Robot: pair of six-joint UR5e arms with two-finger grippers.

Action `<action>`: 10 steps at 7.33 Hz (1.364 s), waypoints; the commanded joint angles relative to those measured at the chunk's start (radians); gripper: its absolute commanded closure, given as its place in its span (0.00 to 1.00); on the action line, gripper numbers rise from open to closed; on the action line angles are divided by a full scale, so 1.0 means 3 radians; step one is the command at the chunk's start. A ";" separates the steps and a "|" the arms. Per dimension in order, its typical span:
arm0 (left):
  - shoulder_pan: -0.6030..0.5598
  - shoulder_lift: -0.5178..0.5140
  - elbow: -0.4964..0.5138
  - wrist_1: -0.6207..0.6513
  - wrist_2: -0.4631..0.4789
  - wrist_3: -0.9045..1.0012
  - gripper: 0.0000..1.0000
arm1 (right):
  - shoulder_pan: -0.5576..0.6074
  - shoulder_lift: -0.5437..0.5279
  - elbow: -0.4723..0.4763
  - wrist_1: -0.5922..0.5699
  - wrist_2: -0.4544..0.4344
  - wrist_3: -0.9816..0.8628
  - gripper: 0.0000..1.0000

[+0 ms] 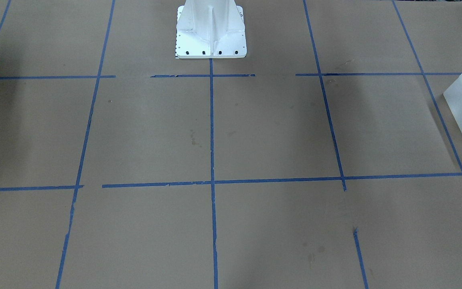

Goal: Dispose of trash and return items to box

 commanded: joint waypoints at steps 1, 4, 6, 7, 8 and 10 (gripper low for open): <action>-0.0005 0.0026 0.0031 -0.0285 -0.0026 -0.0002 0.00 | 0.0015 -0.0005 0.0032 -0.0020 0.0004 0.0000 0.00; 0.0005 -0.0014 0.0123 0.0334 0.0010 0.0029 0.00 | -0.0036 0.0001 0.0058 -0.0031 0.0035 -0.0061 0.00; -0.0015 0.0026 0.0129 0.0634 0.0020 0.0029 0.00 | -0.0056 -0.0005 0.0042 -0.0117 0.0056 -0.0193 0.00; -0.0011 0.0026 0.0159 0.0624 0.0015 0.0029 0.00 | -0.0006 0.0011 0.0052 -0.0305 0.0056 -0.0412 0.00; -0.0010 0.0011 0.0134 0.0624 -0.0010 0.0029 0.00 | -0.0015 0.0077 0.0042 -0.0449 0.0056 -0.0490 0.00; 0.0000 -0.0070 0.0012 0.0568 -0.0021 0.0024 0.00 | -0.0010 0.0164 0.0017 -0.0578 0.0055 -0.0486 0.00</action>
